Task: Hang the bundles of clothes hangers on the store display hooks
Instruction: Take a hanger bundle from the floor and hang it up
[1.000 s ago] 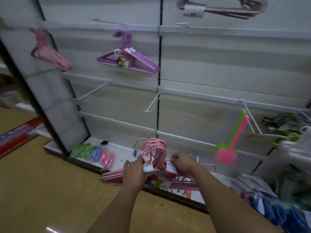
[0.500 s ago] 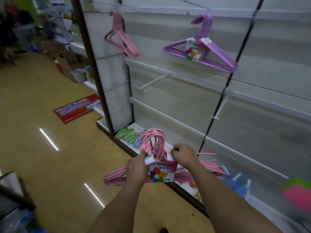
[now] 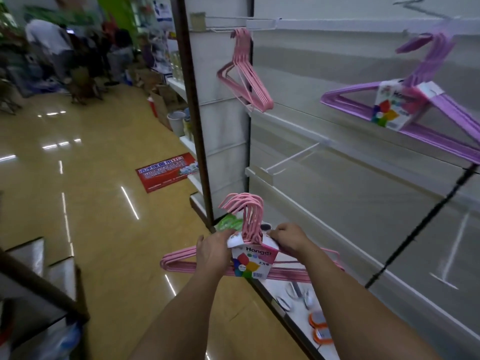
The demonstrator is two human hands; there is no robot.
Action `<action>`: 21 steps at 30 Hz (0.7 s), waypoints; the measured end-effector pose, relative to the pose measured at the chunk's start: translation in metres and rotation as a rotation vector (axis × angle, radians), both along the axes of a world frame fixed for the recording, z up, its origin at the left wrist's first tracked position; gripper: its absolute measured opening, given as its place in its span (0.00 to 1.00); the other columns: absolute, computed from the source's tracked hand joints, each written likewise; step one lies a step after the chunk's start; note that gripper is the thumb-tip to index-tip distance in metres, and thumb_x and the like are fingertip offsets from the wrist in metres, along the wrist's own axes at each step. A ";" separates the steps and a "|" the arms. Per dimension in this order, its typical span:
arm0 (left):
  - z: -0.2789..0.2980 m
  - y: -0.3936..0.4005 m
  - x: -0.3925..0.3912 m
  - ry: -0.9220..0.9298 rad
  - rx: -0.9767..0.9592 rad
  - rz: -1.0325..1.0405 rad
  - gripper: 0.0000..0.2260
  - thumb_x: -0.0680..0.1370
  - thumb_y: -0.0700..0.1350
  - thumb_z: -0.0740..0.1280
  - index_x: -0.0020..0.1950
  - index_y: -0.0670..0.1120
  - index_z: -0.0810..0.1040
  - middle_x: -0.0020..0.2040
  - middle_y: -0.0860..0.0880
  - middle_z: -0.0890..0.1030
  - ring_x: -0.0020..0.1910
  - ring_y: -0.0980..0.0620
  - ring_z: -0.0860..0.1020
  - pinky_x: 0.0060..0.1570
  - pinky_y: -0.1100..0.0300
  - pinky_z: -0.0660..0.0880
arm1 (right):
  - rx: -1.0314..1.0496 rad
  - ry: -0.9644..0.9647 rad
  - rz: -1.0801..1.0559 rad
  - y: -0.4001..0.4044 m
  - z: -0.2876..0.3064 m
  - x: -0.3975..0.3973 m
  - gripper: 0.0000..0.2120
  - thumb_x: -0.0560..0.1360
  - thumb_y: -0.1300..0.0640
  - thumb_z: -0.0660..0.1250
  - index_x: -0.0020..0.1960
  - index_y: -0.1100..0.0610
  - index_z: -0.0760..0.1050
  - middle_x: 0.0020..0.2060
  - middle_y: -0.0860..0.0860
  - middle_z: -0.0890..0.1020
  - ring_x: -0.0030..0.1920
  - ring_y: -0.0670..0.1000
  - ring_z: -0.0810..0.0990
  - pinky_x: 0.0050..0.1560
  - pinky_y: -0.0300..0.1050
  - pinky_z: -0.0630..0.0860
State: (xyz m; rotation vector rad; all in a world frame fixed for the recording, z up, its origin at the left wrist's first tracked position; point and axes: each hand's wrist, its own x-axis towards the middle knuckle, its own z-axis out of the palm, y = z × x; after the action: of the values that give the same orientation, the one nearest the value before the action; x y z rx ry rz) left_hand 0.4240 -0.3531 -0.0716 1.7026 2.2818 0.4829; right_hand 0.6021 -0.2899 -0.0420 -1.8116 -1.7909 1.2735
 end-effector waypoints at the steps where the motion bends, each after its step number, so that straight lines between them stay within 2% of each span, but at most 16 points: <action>1: 0.000 0.009 -0.005 -0.007 -0.010 0.007 0.22 0.78 0.39 0.58 0.68 0.58 0.72 0.62 0.51 0.80 0.62 0.50 0.76 0.72 0.49 0.56 | -0.005 0.009 -0.006 0.009 -0.001 -0.006 0.12 0.76 0.53 0.65 0.38 0.58 0.74 0.34 0.55 0.75 0.36 0.53 0.73 0.40 0.47 0.68; 8: 0.010 0.075 -0.059 -0.012 0.031 -0.036 0.22 0.79 0.41 0.59 0.72 0.58 0.68 0.65 0.51 0.77 0.66 0.49 0.73 0.73 0.48 0.55 | -0.003 0.060 -0.093 0.072 0.003 -0.062 0.13 0.78 0.57 0.64 0.34 0.58 0.73 0.32 0.57 0.76 0.36 0.54 0.74 0.41 0.49 0.70; 10: 0.013 0.098 -0.082 0.000 0.051 -0.056 0.24 0.78 0.39 0.60 0.72 0.58 0.67 0.66 0.52 0.77 0.67 0.50 0.72 0.72 0.48 0.56 | 0.038 0.047 -0.097 0.090 0.008 -0.083 0.15 0.78 0.58 0.64 0.32 0.57 0.71 0.29 0.54 0.74 0.32 0.52 0.71 0.39 0.48 0.68; 13: 0.020 0.134 -0.124 0.000 0.069 -0.110 0.24 0.78 0.41 0.61 0.72 0.59 0.67 0.66 0.53 0.77 0.66 0.51 0.73 0.72 0.48 0.58 | 0.101 0.028 -0.135 0.115 0.020 -0.121 0.17 0.78 0.59 0.63 0.30 0.55 0.68 0.26 0.51 0.71 0.29 0.50 0.67 0.37 0.46 0.65; 17: 0.037 0.182 -0.177 -0.029 0.123 -0.178 0.24 0.78 0.39 0.58 0.72 0.60 0.67 0.67 0.54 0.75 0.66 0.52 0.73 0.71 0.50 0.60 | 0.125 -0.006 -0.192 0.145 0.041 -0.167 0.16 0.77 0.57 0.63 0.31 0.55 0.68 0.26 0.52 0.71 0.29 0.51 0.69 0.30 0.41 0.65; 21: 0.062 0.221 -0.218 -0.028 0.172 -0.255 0.27 0.77 0.36 0.58 0.73 0.58 0.66 0.70 0.54 0.73 0.69 0.52 0.70 0.71 0.51 0.56 | 0.183 -0.042 -0.202 0.177 0.070 -0.204 0.14 0.74 0.57 0.66 0.31 0.55 0.69 0.26 0.53 0.74 0.31 0.53 0.72 0.36 0.45 0.66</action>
State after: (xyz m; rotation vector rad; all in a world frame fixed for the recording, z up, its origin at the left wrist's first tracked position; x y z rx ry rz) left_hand 0.2060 -0.1325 -0.0099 2.0193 2.0146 0.6573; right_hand 0.3976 -0.1128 0.0280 -1.8712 -1.6374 0.9706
